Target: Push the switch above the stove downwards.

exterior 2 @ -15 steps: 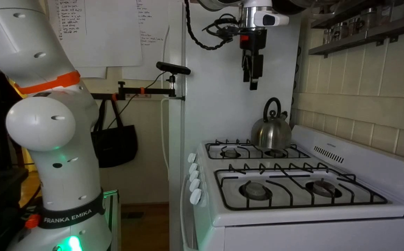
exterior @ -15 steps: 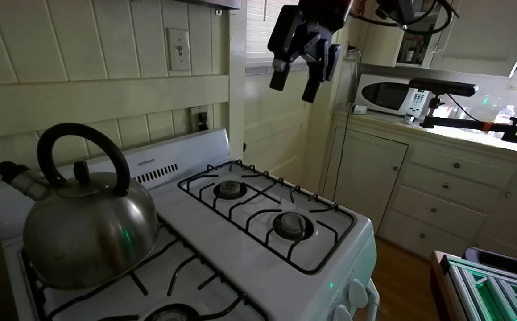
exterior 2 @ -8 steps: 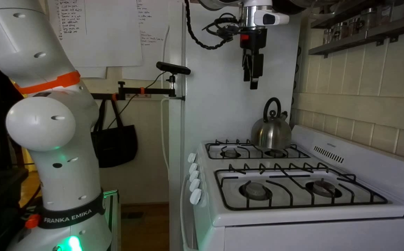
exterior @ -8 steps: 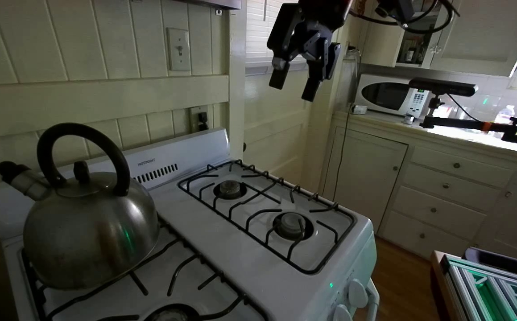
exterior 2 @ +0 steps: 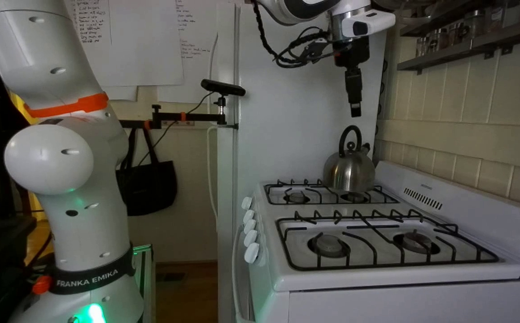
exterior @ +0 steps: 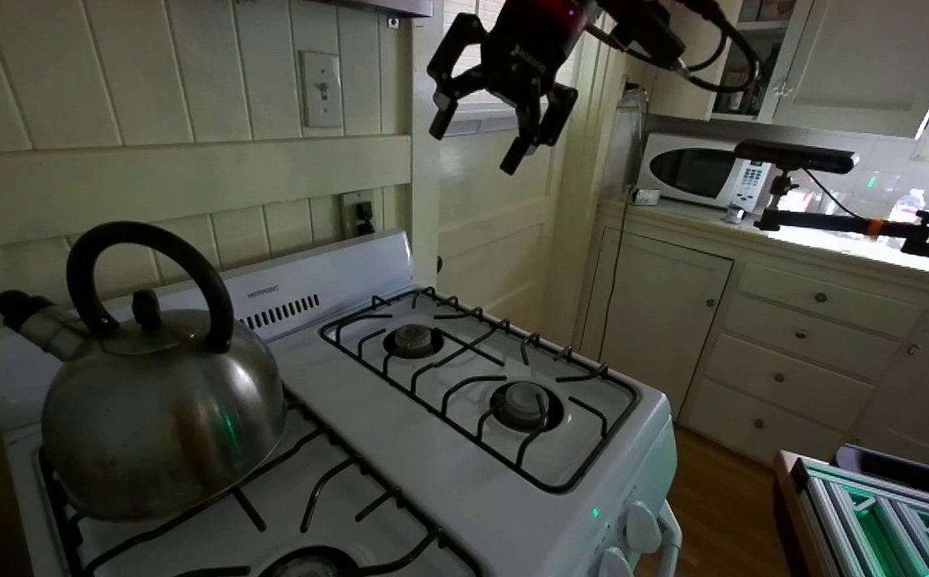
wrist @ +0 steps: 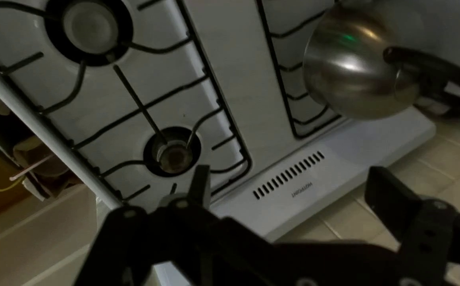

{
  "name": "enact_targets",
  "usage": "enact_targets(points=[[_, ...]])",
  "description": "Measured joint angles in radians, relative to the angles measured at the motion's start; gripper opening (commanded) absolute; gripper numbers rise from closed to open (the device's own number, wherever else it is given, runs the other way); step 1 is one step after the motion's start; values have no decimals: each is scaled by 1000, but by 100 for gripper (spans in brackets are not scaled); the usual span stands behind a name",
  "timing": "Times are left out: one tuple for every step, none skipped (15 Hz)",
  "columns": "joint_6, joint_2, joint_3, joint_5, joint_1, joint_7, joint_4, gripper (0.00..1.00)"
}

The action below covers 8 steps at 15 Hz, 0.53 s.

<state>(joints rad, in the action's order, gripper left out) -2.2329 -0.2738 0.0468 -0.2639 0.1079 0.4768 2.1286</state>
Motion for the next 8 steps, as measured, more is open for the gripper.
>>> enact_targets(points=[[-58,14,-1,0,0,25,0,100],[-116,28,-3,0,0,40,-2,100],[-171,43,-6,0,0,43,-4,100],[-221,57,-9,0,-2,43,-8,100],[-265,70,-12,2,-4,37,-12,100],[-306,83,-15,6,-5,27,-19,100],[-339,95,-18,12,-6,13,-28,100],[-363,108,-20,19,-7,1,-37,100]])
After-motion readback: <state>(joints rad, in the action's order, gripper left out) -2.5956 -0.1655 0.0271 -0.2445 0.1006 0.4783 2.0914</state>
